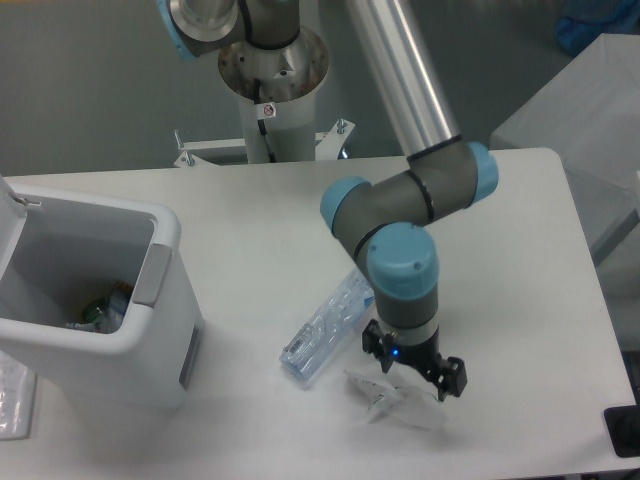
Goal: Place the trash in the trash can
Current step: 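Close the gripper on the crumpled white tissue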
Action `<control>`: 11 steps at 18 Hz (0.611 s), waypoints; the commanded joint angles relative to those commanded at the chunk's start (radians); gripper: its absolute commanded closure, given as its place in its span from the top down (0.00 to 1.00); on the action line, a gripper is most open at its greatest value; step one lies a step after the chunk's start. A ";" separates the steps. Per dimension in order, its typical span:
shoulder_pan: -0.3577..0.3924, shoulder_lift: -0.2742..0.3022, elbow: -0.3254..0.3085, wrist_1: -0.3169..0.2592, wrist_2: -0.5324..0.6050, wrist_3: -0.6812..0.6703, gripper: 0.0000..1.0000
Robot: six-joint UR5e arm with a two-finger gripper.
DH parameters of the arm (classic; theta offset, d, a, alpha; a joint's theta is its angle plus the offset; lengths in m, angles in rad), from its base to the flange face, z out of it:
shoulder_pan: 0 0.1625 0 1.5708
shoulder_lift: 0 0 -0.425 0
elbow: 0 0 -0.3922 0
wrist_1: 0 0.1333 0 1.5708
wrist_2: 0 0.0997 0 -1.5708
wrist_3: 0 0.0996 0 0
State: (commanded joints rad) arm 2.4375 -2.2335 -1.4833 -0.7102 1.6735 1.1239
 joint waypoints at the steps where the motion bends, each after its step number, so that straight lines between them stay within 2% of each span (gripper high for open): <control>1: -0.008 0.008 -0.014 -0.003 0.000 0.052 1.00; 3: -0.009 0.018 -0.040 -0.005 0.002 0.117 1.00; 7: -0.014 0.003 -0.019 -0.008 0.003 0.125 1.00; 9: -0.028 0.002 -0.031 -0.009 0.006 0.122 0.71; 11: -0.028 0.002 -0.037 -0.009 0.006 0.120 0.58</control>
State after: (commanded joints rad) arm 2.4099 -2.2319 -1.5202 -0.7194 1.6797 1.2441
